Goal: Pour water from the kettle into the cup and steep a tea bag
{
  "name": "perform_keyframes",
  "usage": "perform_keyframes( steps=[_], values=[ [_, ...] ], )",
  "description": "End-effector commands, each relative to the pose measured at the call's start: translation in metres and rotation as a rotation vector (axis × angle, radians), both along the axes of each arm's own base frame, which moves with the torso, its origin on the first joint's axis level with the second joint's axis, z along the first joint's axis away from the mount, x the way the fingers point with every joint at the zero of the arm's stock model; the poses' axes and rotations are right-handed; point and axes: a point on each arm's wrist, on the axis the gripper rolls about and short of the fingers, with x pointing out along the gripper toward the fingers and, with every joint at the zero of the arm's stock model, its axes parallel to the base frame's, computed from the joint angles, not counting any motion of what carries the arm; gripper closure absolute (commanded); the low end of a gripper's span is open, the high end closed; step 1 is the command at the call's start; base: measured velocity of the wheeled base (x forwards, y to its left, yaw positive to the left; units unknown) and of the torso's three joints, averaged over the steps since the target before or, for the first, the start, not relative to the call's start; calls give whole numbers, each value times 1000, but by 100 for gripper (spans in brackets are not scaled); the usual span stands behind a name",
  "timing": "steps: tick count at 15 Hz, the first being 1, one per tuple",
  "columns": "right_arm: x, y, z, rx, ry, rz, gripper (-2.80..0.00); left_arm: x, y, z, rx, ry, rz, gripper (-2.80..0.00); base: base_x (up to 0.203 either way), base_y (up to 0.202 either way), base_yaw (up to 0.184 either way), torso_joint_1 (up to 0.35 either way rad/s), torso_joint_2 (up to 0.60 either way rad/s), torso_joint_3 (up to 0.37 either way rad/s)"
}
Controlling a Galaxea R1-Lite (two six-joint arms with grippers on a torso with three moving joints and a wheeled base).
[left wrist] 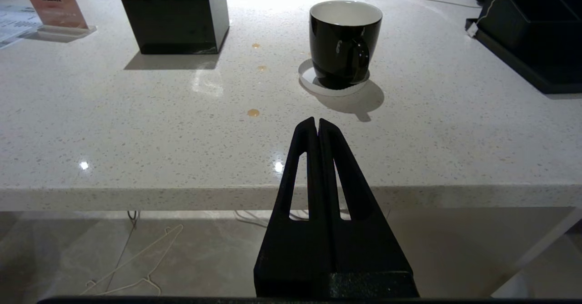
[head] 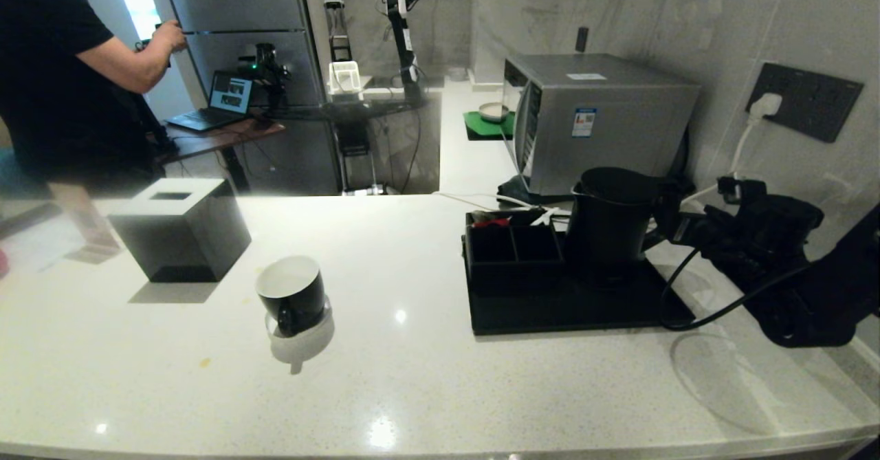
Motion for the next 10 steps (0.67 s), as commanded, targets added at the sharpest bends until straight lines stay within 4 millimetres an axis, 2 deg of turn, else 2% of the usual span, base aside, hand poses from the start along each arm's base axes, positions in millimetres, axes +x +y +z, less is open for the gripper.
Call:
perform_keyframes(
  steps=[1, 10],
  values=[
    [0, 0, 2, -1, -12, 2, -280, 0, 0, 0, 0, 0, -1, 0, 0, 0, 0, 0, 0, 0],
    [0, 8, 7, -22, -52, 21, -280, 0, 0, 0, 0, 0, 0, 0, 0, 0, 0, 0, 0, 0]
  ],
)
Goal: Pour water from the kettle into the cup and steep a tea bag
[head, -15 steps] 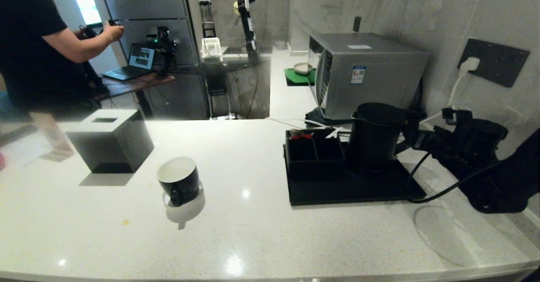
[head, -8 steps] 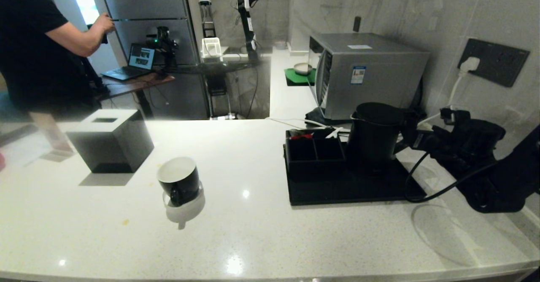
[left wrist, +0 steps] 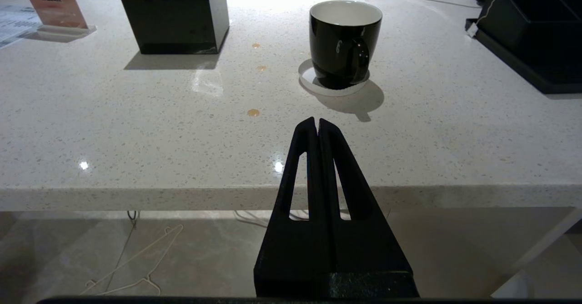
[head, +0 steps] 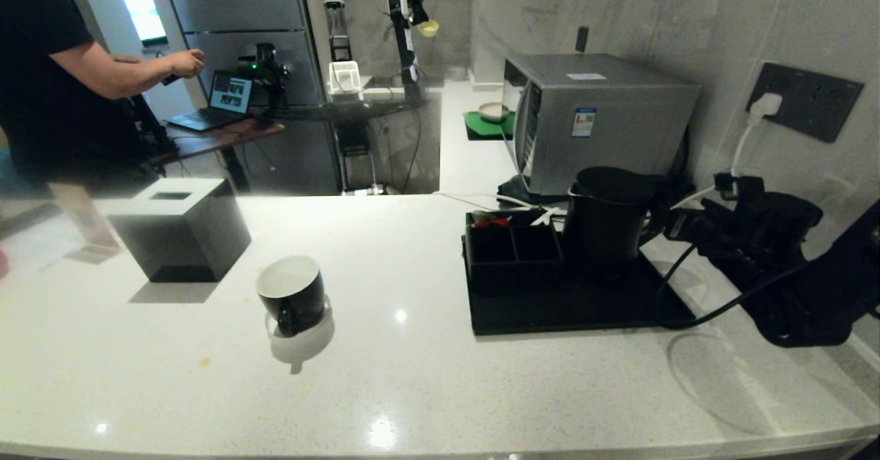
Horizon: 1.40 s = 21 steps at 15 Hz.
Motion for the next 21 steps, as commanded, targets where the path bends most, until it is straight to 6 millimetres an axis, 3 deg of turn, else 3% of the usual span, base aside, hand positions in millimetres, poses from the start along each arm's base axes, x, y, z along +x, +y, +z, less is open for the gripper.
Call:
perform_keyframes(
  steps=[1, 21],
  values=[
    [0, 2, 1, -1, -11, 4, -280, 0, 0, 0, -1, -1, -1, 0, 0, 0, 0, 0, 0, 0],
    [-4, 16, -9, -60, -40, 34, -280, 0, 0, 0, -1, -1, 1, 0, 0, 0, 0, 0, 0, 0]
  ],
)
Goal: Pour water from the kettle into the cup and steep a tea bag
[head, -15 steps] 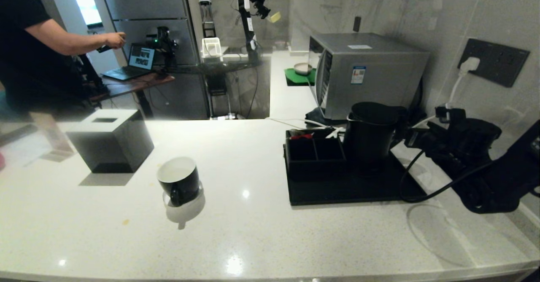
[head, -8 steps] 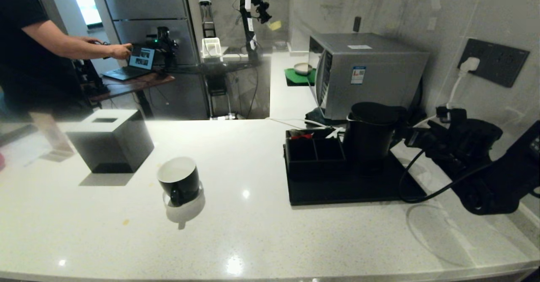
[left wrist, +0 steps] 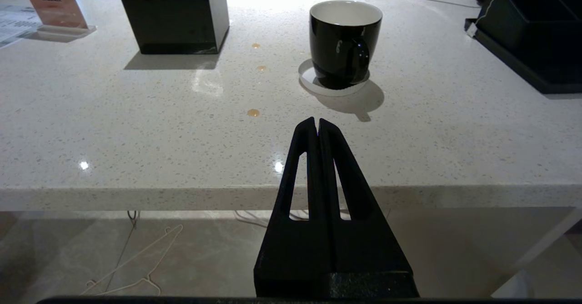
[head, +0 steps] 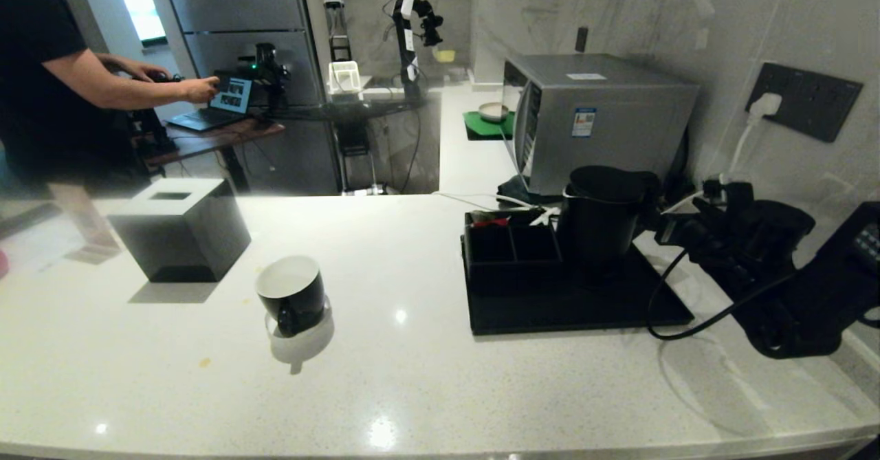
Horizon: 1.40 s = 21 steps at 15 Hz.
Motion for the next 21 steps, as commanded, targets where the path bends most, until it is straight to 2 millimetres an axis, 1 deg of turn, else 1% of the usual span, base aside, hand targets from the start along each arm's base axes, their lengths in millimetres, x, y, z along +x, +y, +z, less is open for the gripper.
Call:
perform_keyframes(
  steps=[1, 8, 13, 21],
  values=[
    [2, 0, -3, -4, 0, 0, -280, 0, 0, 0, 0, 0, 1, 0, 0, 0, 0, 0, 0, 0],
    [4, 0, -9, 18, 27, -56, -280, 0, 0, 0, 0, 0, 1, 0, 0, 0, 0, 0, 0, 0],
    [19, -1, -3, 43, 10, -71, -280, 0, 0, 0, 0, 0, 1, 0, 0, 0, 0, 0, 0, 0],
    [29, -1, -4, 65, 1, -68, -280, 0, 0, 0, 0, 0, 1, 0, 0, 0, 0, 0, 0, 0]
  ],
)
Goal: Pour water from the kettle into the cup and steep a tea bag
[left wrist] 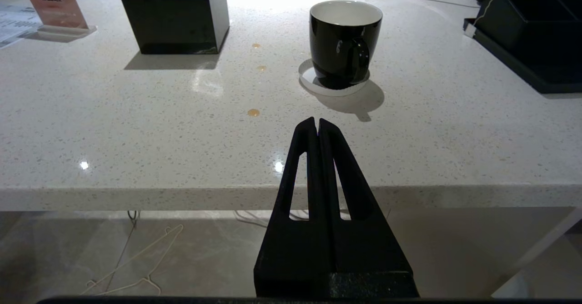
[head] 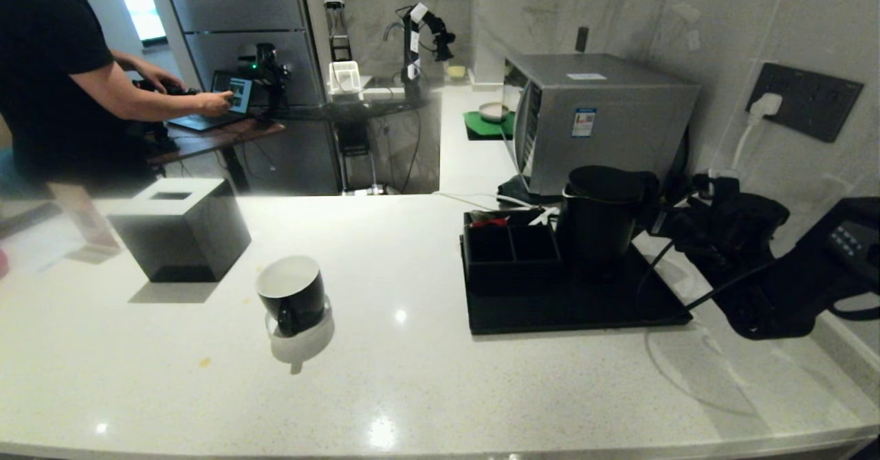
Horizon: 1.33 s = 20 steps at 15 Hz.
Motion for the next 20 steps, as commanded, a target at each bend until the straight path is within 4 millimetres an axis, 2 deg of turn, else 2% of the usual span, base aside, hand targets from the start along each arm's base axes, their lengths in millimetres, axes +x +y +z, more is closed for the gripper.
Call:
perform_keyframes(
  steps=[1, 9, 10, 20],
  values=[
    [2, 0, -1, 0, -9, 1, -280, 0, 0, 0, -1, 0, 0, 0, 0, 0, 0, 0, 0, 0],
    [8, 1, -3, 1, -18, 2, -280, 0, 0, 0, -1, 0, 1, 0, 0, 0, 0, 0, 0, 0],
    [9, 1, -2, 1, -23, 2, 0, 0, 0, 0, -1, 0, 1, 0, 0, 0, 0, 0, 0, 0],
    [9, 0, 1, -2, -40, -1, 0, 0, 0, 0, -1, 0, 0, 0, 0, 0, 0, 0, 0, 0]
  ],
)
